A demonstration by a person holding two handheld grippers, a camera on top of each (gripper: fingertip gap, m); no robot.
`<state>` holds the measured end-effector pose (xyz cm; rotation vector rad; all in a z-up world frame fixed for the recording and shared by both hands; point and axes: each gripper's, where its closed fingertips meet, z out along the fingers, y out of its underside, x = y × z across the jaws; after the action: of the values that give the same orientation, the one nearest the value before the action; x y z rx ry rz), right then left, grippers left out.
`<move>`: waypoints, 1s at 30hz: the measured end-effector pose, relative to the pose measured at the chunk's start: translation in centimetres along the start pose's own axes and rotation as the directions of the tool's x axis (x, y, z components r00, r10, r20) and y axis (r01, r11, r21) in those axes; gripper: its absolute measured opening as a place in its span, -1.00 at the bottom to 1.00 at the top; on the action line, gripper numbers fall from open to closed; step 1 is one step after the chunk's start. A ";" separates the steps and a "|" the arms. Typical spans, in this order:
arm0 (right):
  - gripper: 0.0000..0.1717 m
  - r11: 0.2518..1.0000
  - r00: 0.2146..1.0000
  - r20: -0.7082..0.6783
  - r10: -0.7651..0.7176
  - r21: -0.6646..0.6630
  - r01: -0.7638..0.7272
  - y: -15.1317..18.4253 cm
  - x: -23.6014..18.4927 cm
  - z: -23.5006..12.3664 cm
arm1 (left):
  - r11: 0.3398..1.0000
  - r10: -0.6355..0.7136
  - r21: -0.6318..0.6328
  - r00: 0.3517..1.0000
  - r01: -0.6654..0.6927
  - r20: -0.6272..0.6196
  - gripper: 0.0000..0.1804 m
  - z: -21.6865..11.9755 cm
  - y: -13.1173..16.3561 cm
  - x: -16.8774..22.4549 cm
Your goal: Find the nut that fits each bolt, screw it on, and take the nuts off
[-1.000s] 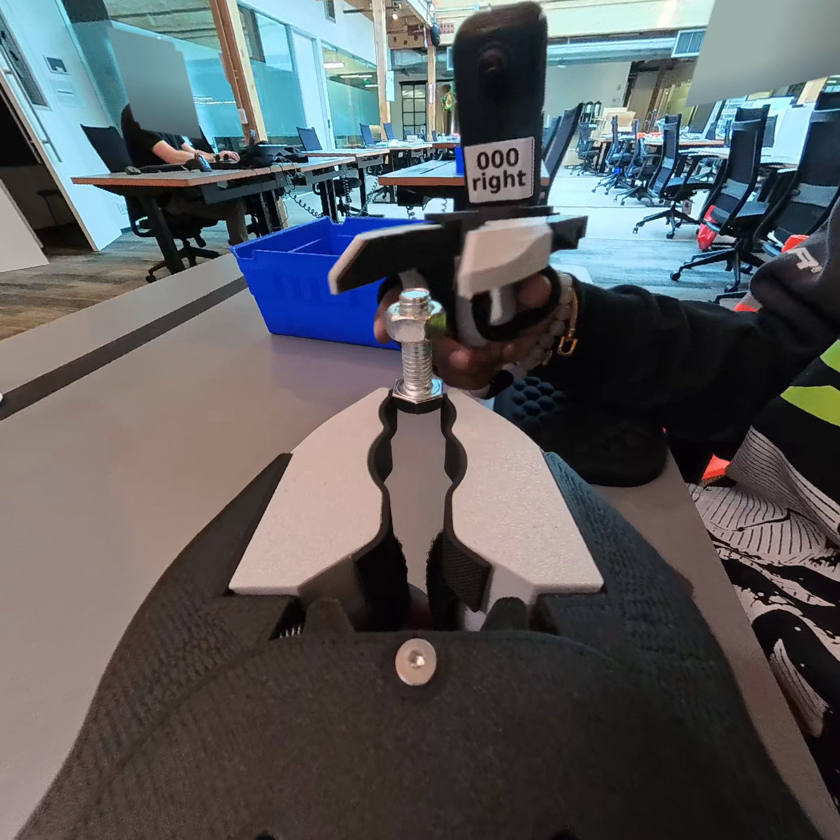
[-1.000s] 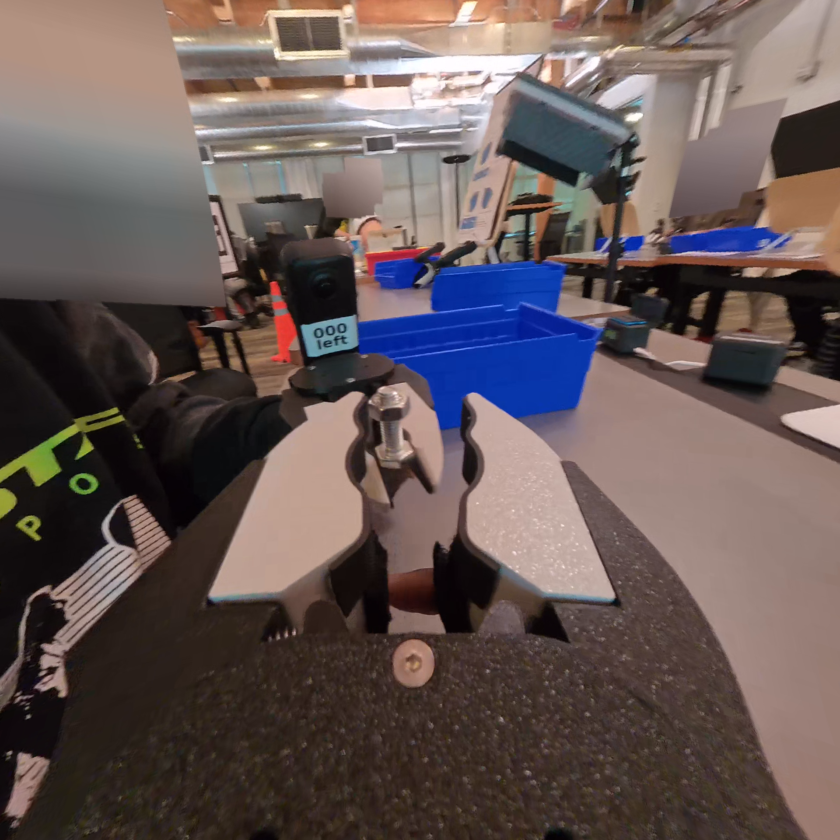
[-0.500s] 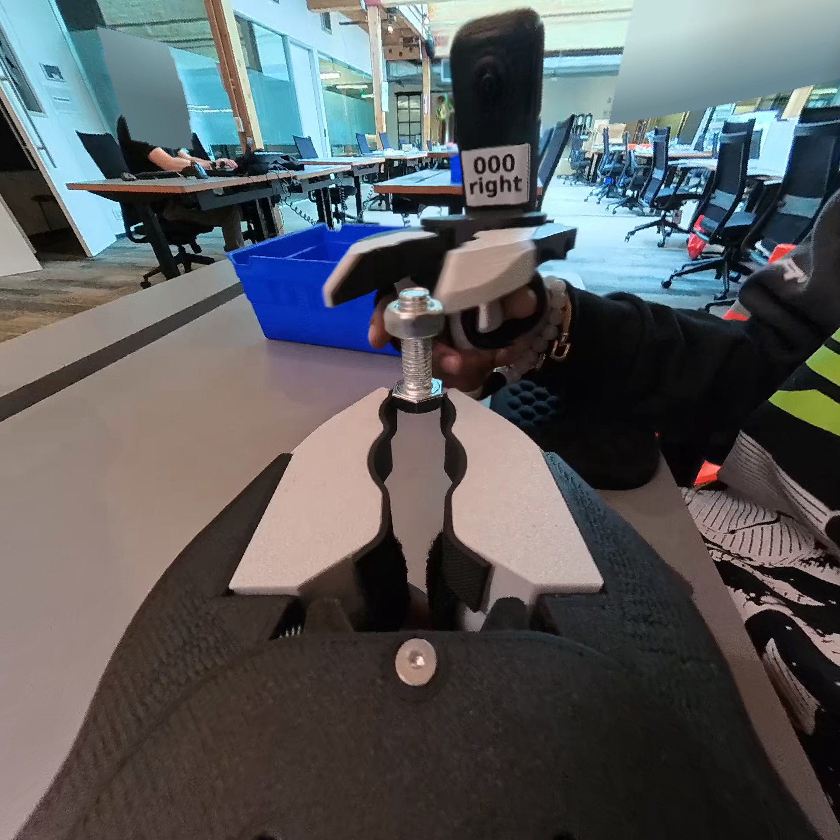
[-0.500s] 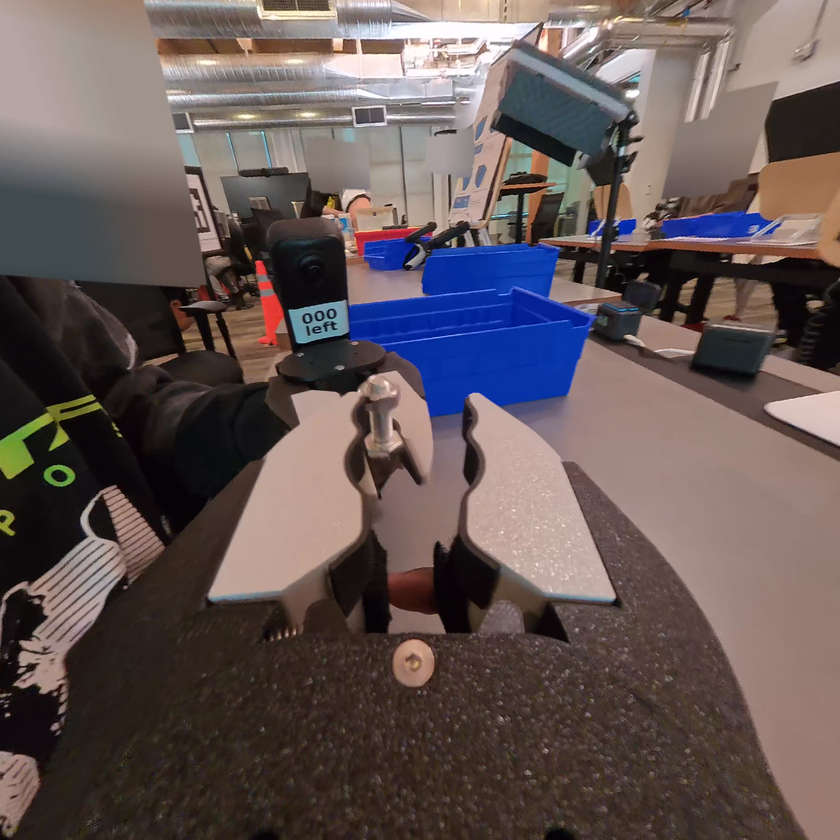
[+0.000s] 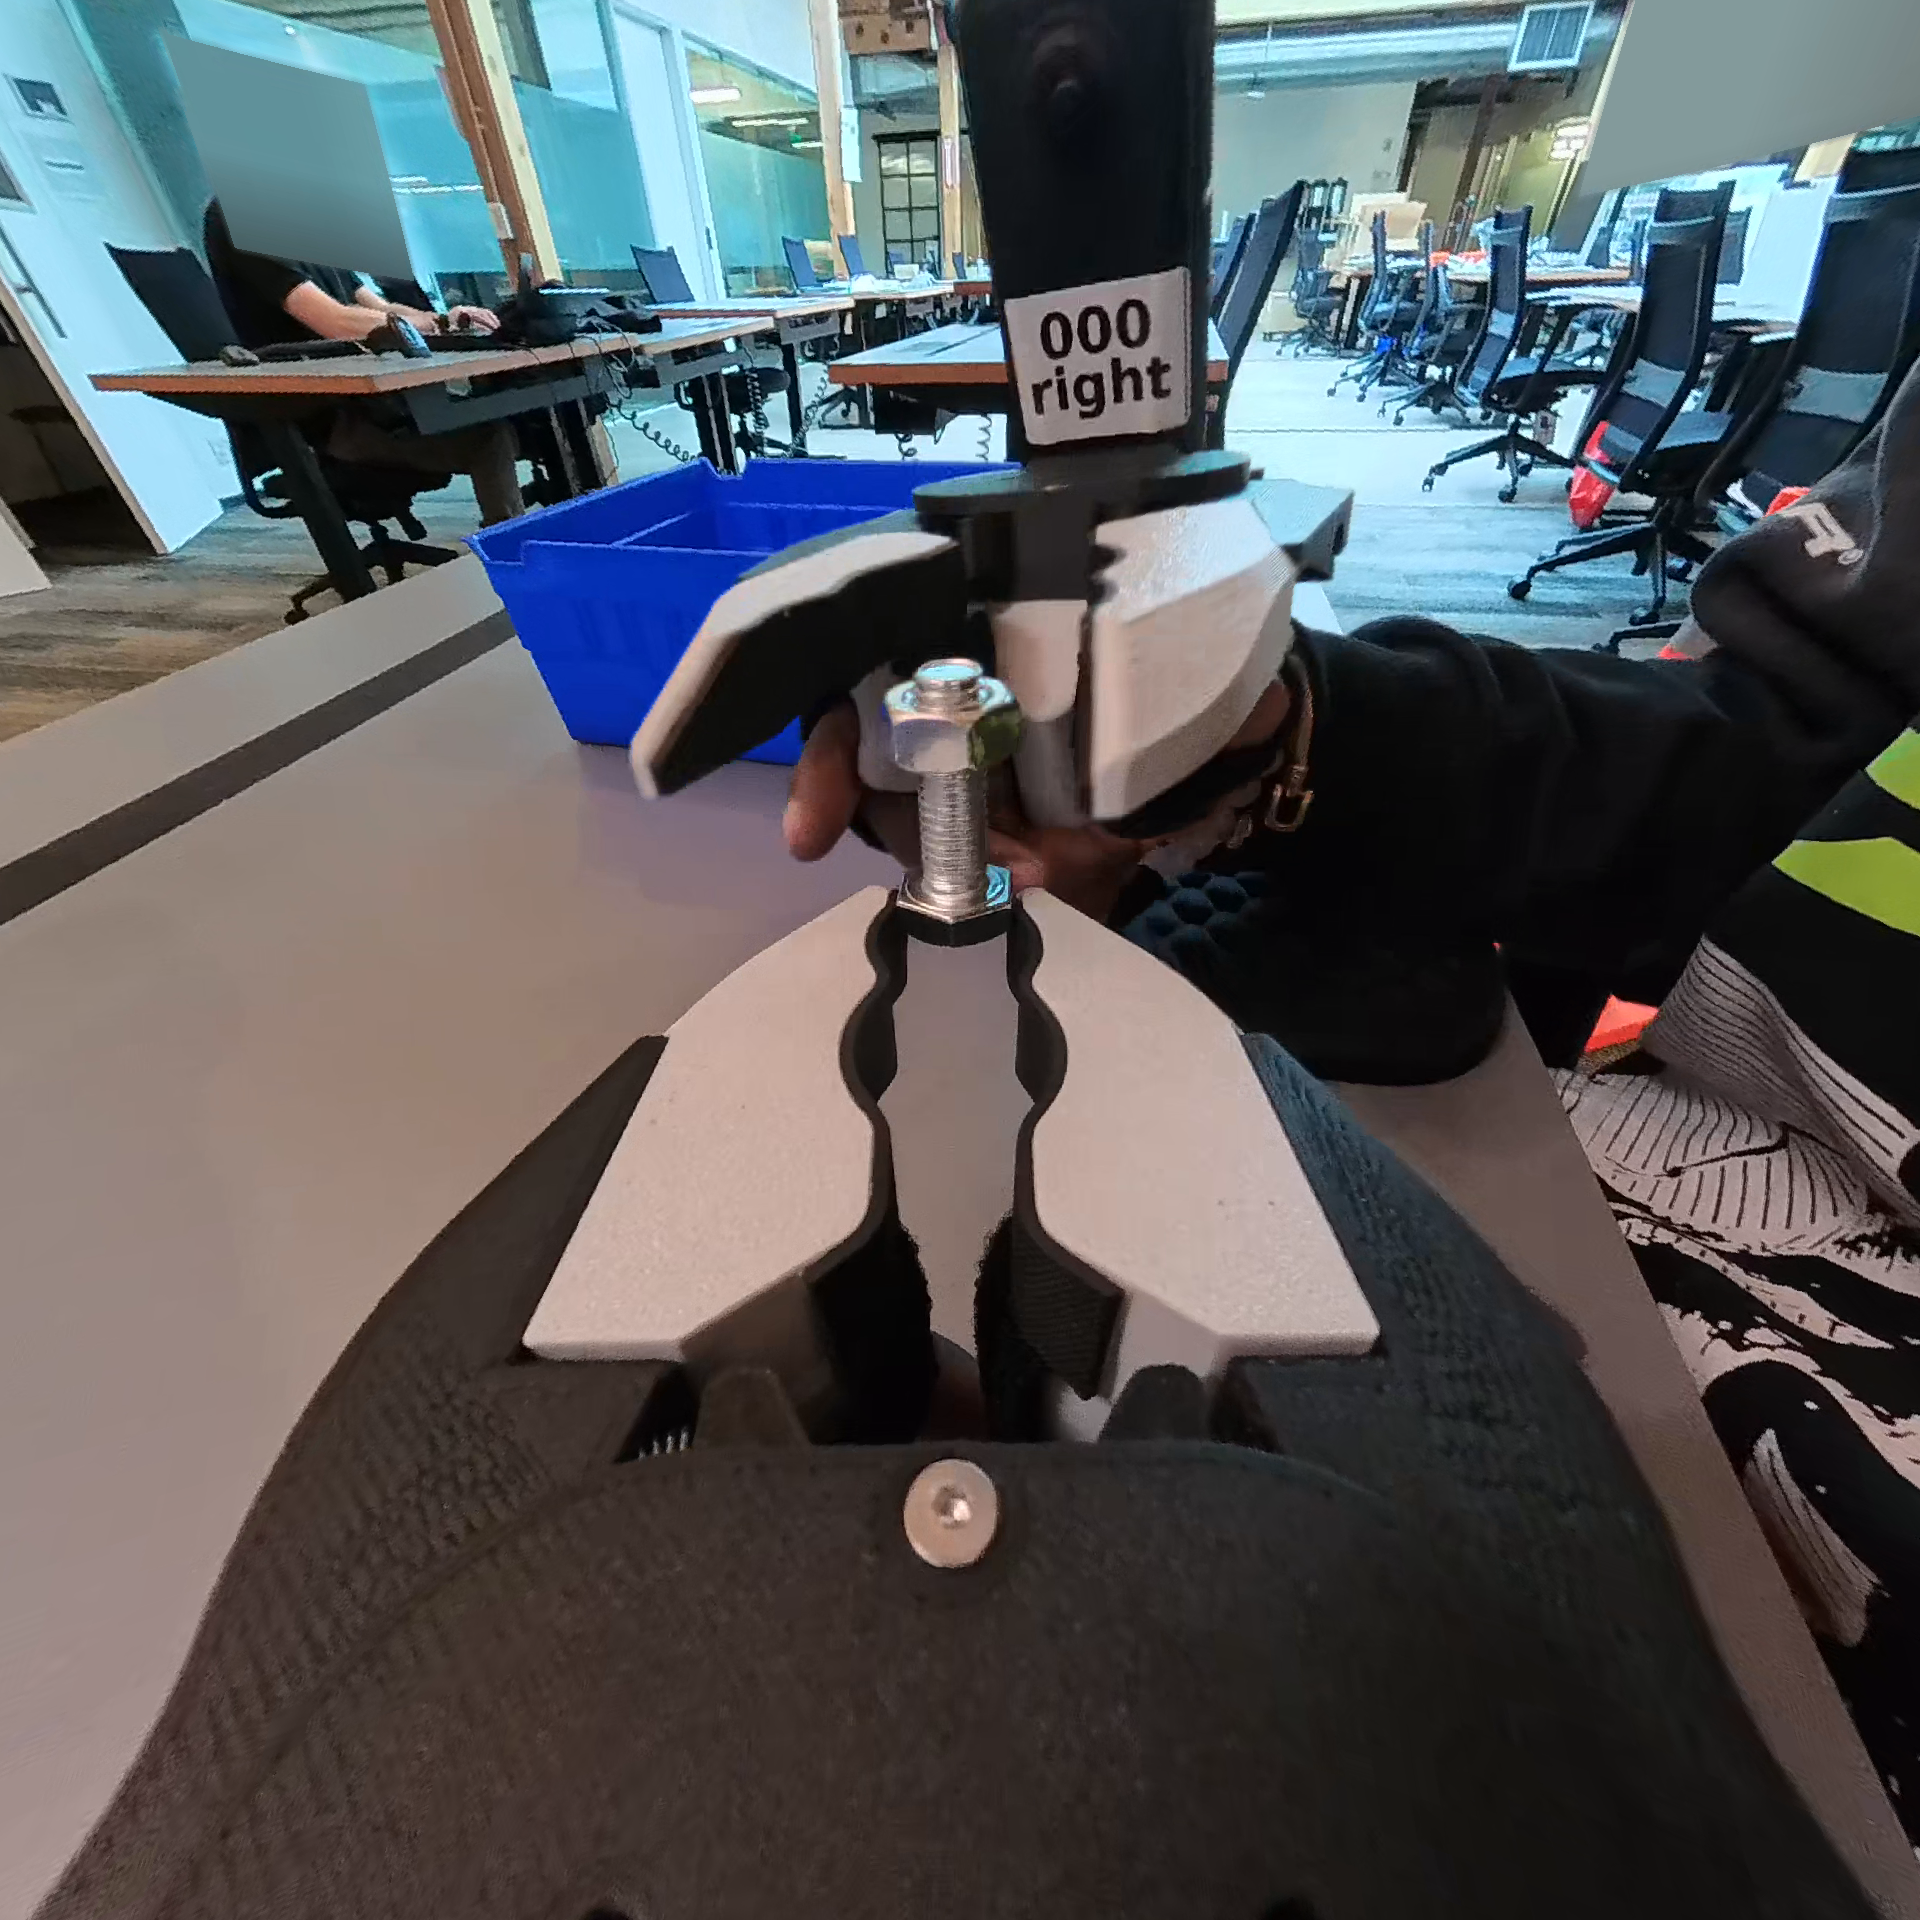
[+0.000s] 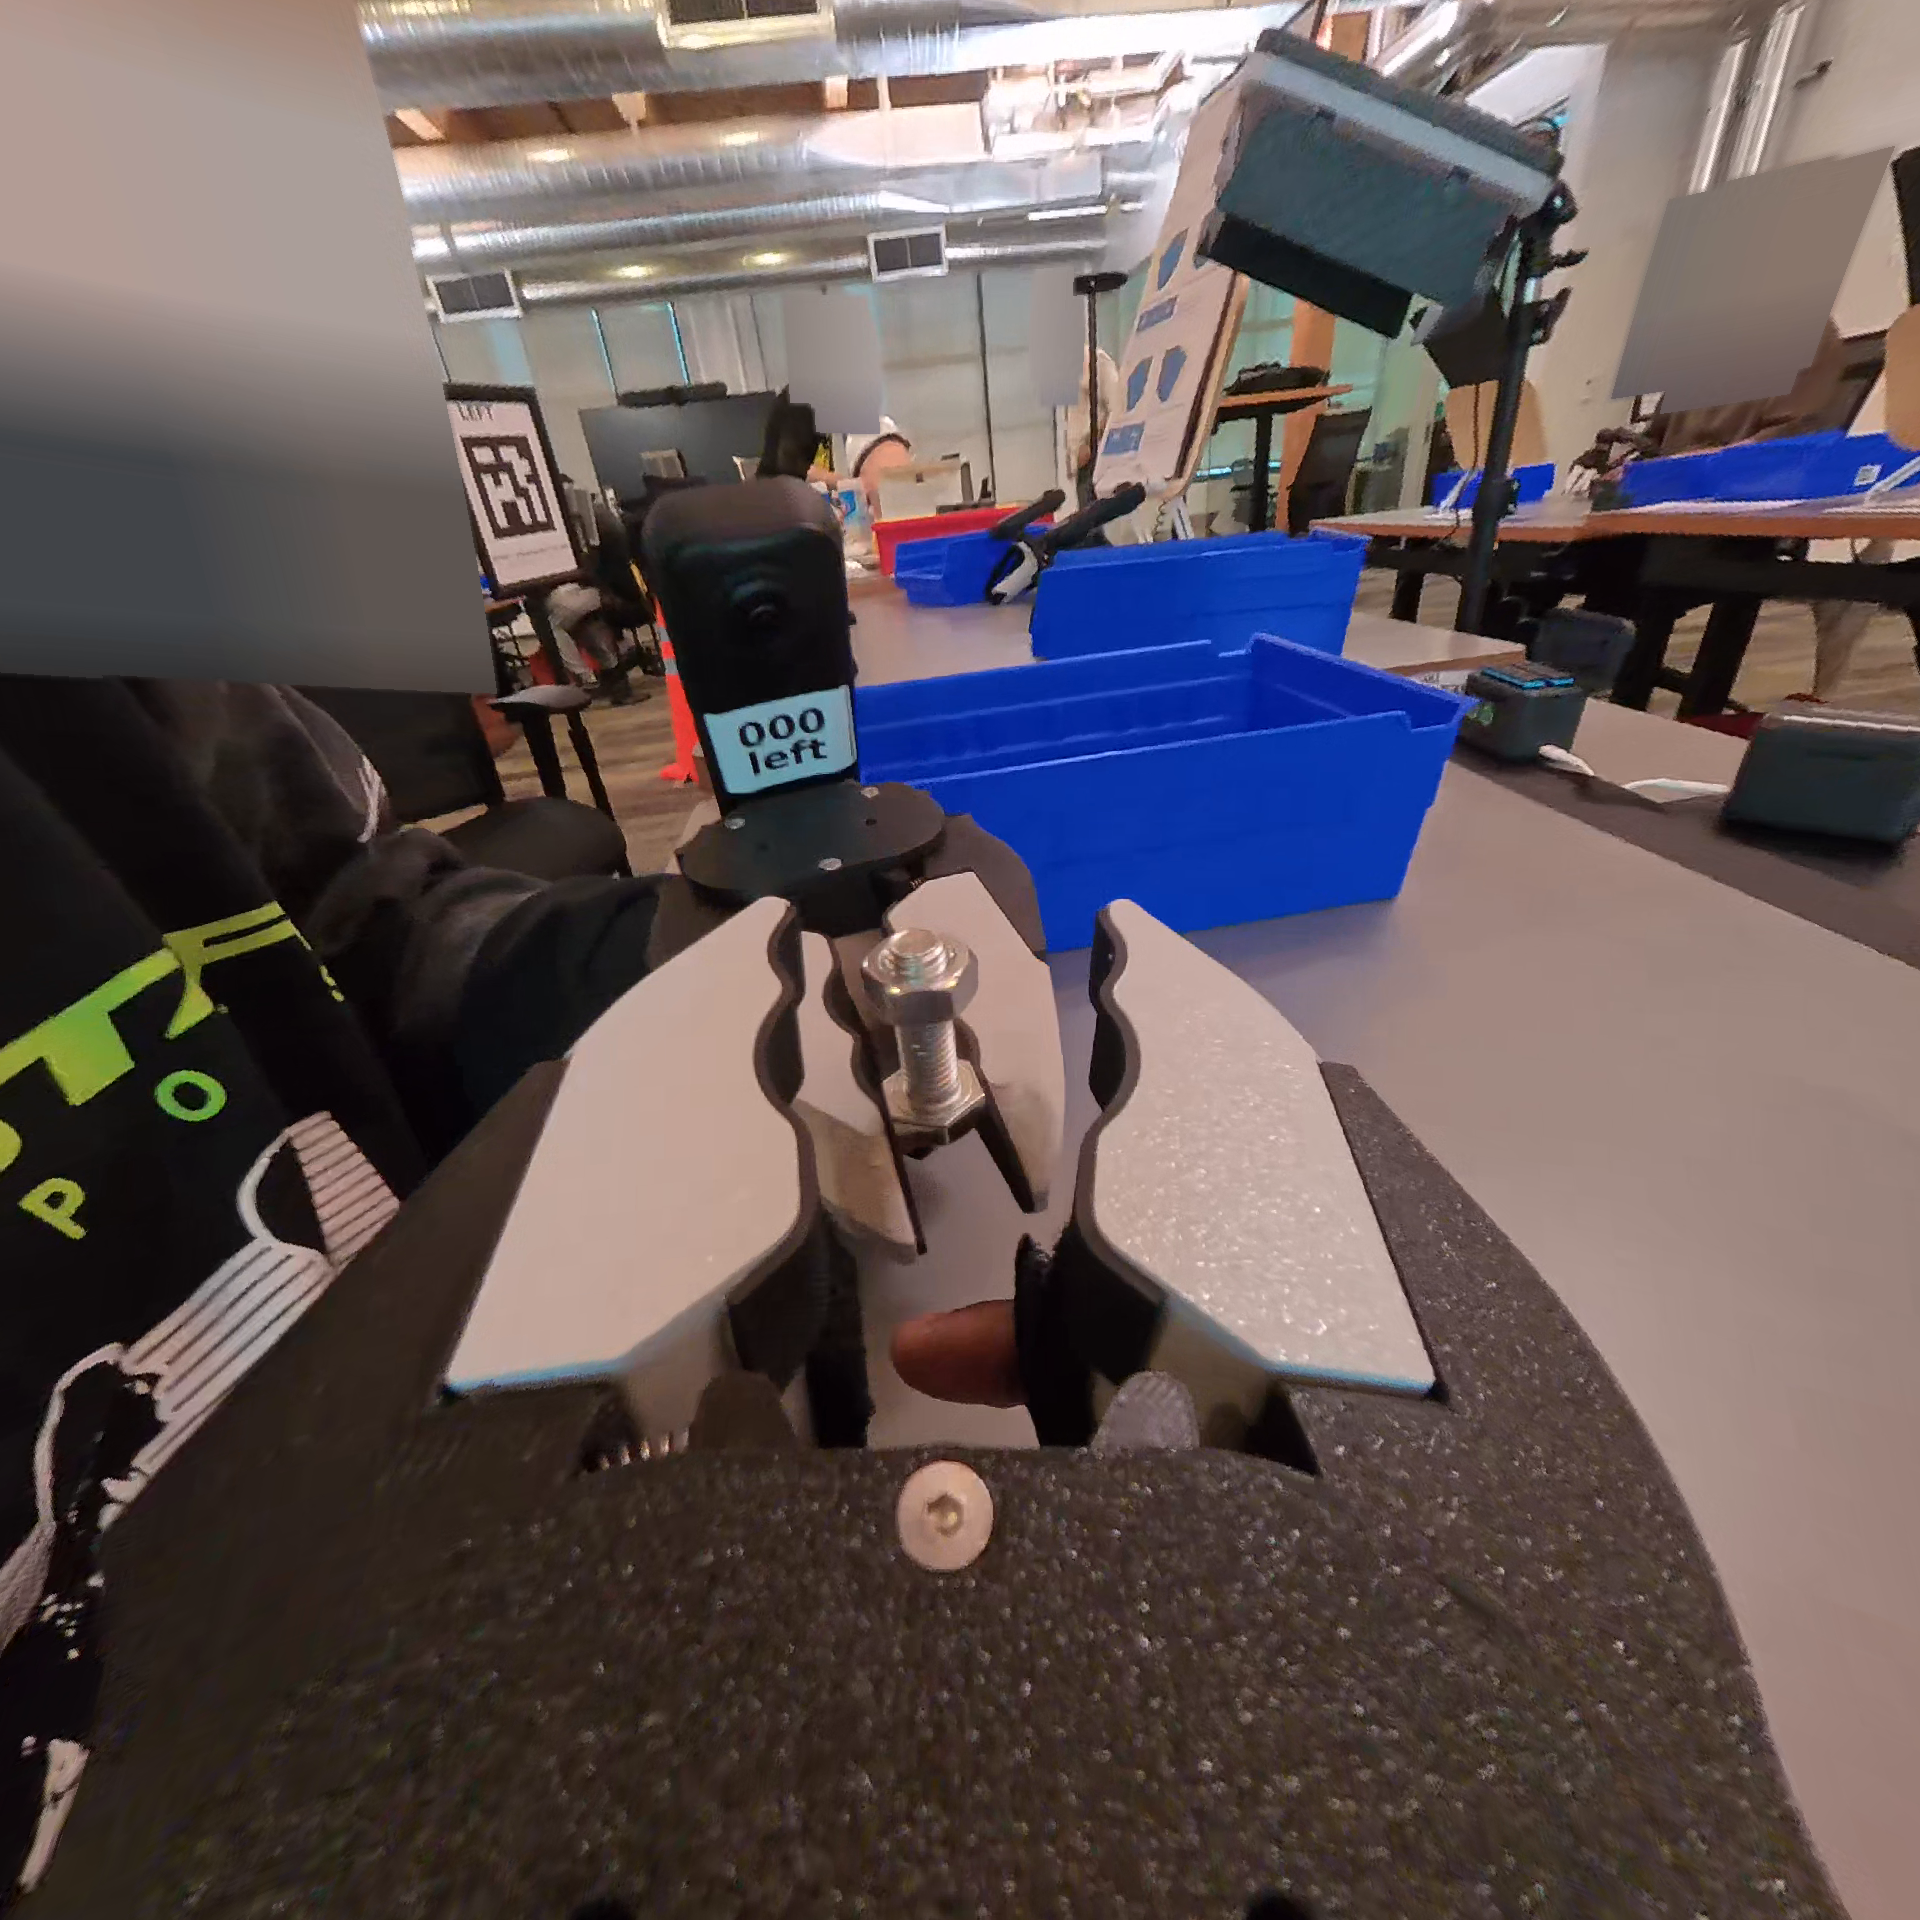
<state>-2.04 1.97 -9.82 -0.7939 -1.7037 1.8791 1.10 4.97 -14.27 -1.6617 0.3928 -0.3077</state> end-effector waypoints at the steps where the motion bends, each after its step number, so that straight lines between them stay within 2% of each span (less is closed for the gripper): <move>1: -0.39 1.000 1.000 -0.011 -0.009 -0.014 0.009 0.2 0.1 0.1 | 1.000 0.003 -0.003 1.000 -0.003 -0.004 -0.79 0.1 0.1 0.1; 9: -0.51 0.999 0.998 -0.048 -0.038 0.013 0.038 -0.7 1.0 -1.5 | 0.998 -0.025 0.053 1.000 0.024 0.014 -0.79 -0.6 -0.9 -0.5; 10: -0.59 0.999 0.997 -0.061 -0.049 0.015 0.050 -0.9 1.2 -1.9 | 0.998 -0.032 0.062 0.999 0.031 0.023 -0.79 -0.7 -1.0 -0.7; 11: -0.82 0.998 0.993 -0.104 -0.058 0.021 0.060 -1.1 1.8 -2.4 | 0.997 -0.034 0.073 0.999 0.033 0.020 -0.79 -0.9 -1.2 -0.8; 13: -0.91 0.996 0.986 -0.152 -0.074 0.035 0.080 -1.4 2.6 -3.1 | 0.996 -0.034 0.085 0.999 0.032 0.023 -0.79 -1.0 -1.4 -0.8; 15: -0.89 0.996 0.991 -0.121 -0.063 0.051 0.069 -1.6 2.1 -3.1 | 0.997 -0.032 0.075 0.999 0.030 0.024 -0.79 -1.0 -1.3 -0.8; 19: -0.57 0.997 1.000 -0.009 -0.029 0.074 0.030 -1.7 0.4 -2.1 | 0.998 -0.022 0.056 0.999 0.021 0.024 -0.79 -0.7 -0.9 -0.7; 22: -0.45 0.999 1.000 0.009 -0.004 0.045 0.004 -1.0 0.1 -1.1 | 0.999 -0.009 0.032 1.000 0.009 0.011 -0.79 -0.3 -0.5 -0.3; 27: -0.46 1.000 1.000 -0.013 -0.016 -0.020 0.016 0.3 0.2 -0.1 | 1.000 0.013 0.009 1.000 -0.013 -0.016 -0.79 0.1 -0.1 0.4; 30: -0.51 1.000 1.000 -0.013 -0.016 -0.005 0.016 -0.2 0.3 -0.7 | 0.999 0.004 0.034 1.000 -0.003 -0.013 -0.79 -0.2 -0.6 0.2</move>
<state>-1.83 2.69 -9.73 -0.7912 -1.7024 1.8558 1.20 4.74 -13.68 -1.6261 0.3980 -0.3208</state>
